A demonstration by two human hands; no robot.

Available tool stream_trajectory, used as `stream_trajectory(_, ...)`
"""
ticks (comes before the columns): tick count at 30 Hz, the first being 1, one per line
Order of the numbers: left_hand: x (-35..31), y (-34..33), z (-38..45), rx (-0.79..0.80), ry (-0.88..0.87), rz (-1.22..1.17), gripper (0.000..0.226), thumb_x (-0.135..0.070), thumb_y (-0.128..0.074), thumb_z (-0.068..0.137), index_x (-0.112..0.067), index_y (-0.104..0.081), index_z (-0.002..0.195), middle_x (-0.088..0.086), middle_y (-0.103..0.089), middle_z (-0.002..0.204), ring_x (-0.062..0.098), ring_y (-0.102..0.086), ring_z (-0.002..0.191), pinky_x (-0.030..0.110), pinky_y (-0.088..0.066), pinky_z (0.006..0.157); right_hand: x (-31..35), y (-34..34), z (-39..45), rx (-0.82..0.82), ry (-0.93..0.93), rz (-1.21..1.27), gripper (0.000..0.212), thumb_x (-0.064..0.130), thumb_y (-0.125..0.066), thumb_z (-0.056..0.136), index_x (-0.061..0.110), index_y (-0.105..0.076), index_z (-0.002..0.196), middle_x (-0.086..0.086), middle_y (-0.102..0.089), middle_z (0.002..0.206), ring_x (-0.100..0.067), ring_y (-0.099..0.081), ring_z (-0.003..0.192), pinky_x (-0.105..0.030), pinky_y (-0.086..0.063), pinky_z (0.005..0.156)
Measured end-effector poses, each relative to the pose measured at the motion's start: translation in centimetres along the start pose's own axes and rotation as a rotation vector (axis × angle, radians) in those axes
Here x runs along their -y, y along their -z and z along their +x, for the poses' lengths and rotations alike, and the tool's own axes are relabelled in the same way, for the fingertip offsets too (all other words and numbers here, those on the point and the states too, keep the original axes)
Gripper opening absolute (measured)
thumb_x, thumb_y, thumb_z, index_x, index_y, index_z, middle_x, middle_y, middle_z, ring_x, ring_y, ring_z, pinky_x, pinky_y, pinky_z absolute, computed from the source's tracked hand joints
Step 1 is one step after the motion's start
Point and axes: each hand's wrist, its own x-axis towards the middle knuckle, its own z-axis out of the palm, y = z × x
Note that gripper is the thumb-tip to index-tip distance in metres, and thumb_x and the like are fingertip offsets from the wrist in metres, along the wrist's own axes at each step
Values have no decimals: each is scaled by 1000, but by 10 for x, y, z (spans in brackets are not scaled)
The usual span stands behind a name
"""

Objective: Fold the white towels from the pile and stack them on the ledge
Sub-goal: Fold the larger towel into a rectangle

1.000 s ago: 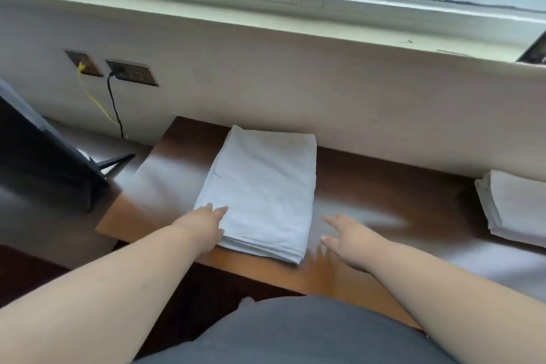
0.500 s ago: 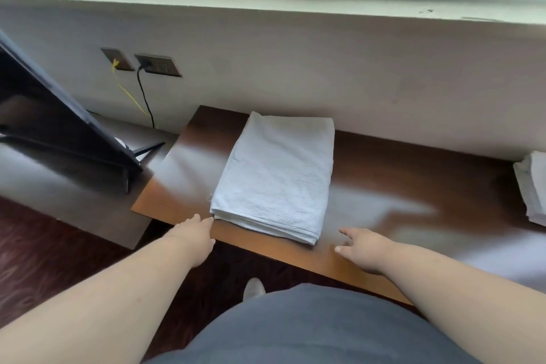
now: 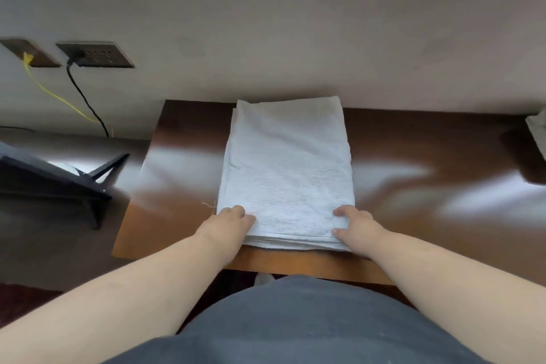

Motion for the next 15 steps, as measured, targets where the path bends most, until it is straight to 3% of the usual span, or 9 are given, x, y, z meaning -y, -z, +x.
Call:
stream_trajectory(3,5,-4,11,-15,-69,77,61,2,-53,77,-20,-38,131,3,-46,117,25,-49,110,36,-48,83,3,-4,-2,1,-75,82,43,24,-63,92,33,-44,130,-6,-56,81,-19,-52,54,-18,-39,39)
stream_trajectory(5,14,-1,15,-10,-124,160,55,1,-52,78,-19,-39,127,3,-48,113,25,-51,106,36,-45,78,11,-11,-7,35,-124,101,45,23,-64,88,32,-43,127,-5,-55,71,-18,-49,45,-16,-35,34)
stream_trajectory(7,32,7,19,-18,-129,238,52,-1,-53,78,-21,-41,124,4,-47,112,25,-50,105,34,-38,73,24,-21,-15,159,-138,72,53,29,-67,84,32,-41,130,-3,-61,71,-17,-51,45,-16,-39,39)
stream_trajectory(9,58,15,24,-27,-63,278,49,-2,-51,80,-23,-43,123,3,-46,114,25,-49,108,34,-36,75,45,-30,-22,365,-100,40,67,41,-67,80,37,-35,139,2,-71,76,-16,-61,59,-20,-50,56)
stream_trajectory(11,86,21,30,-43,0,302,42,-6,-47,85,-25,-45,123,2,-45,114,24,-48,111,34,-39,82,66,-37,-24,537,-27,-64,73,60,-59,74,52,-33,142,9,-73,108,-11,-65,91,-25,-50,83)
stream_trajectory(12,100,24,33,-49,23,306,39,-8,-45,87,-25,-47,122,1,-45,113,24,-48,111,35,-40,85,77,-38,-25,586,11,-119,68,68,-53,73,59,-36,138,15,-65,127,-9,-60,106,-27,-44,91)
stream_trajectory(13,112,26,36,-50,45,303,37,-10,-45,88,-26,-48,122,1,-45,113,25,-49,111,35,-41,87,87,-38,-25,612,41,-135,61,71,-49,73,63,-40,133,20,-59,132,-6,-56,110,-27,-41,92)
stream_trajectory(15,131,32,40,-51,80,306,34,-14,-45,90,-26,-49,121,2,-45,112,26,-49,111,36,-42,87,100,-37,-22,573,55,18,48,61,-54,79,56,-53,127,19,-68,109,-3,-63,90,-23,-48,80)
